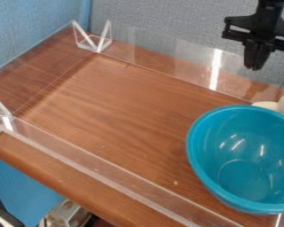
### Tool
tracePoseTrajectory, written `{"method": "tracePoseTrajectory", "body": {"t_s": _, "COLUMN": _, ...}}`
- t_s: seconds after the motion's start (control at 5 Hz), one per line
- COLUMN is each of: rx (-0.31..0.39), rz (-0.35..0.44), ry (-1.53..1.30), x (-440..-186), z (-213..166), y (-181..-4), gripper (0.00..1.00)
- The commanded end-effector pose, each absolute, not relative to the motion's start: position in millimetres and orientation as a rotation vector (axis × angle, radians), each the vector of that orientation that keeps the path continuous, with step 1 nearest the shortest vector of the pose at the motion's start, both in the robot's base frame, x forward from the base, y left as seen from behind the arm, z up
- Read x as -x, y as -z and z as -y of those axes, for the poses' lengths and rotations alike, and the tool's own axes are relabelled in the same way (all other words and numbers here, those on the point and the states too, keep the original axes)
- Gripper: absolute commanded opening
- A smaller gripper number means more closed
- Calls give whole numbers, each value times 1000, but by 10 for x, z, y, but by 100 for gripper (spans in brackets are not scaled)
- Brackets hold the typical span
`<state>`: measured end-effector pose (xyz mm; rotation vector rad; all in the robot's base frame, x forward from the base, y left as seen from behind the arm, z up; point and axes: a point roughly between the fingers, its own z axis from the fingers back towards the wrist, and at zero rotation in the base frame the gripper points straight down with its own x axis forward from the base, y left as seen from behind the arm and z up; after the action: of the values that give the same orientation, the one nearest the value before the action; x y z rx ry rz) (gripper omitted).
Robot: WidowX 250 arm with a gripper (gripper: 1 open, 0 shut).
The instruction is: Put the mushroom in the blue bowl
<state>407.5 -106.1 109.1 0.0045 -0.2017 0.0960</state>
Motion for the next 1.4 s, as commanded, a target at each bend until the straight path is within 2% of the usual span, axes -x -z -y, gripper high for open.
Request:
{"method": "tracePoseTrajectory", "body": {"t_s": 0.0, "rx": 12, "rz": 270, "ry": -114, "x": -4147, "z": 1063, "y": -1319, "gripper": 0}}
{"method": "tracePoseTrajectory", "body": {"t_s": 0.8, "rx": 2, "rz": 275, "ry": -209, "x": -4143, "z": 881, "y": -1387, "gripper": 0}}
{"method": "tracePoseTrajectory", "body": {"t_s": 1.2, "rx": 2, "rz": 255, "ry": -183, "x": -3771, "z": 1043, "y": -1396, "gripper": 0}}
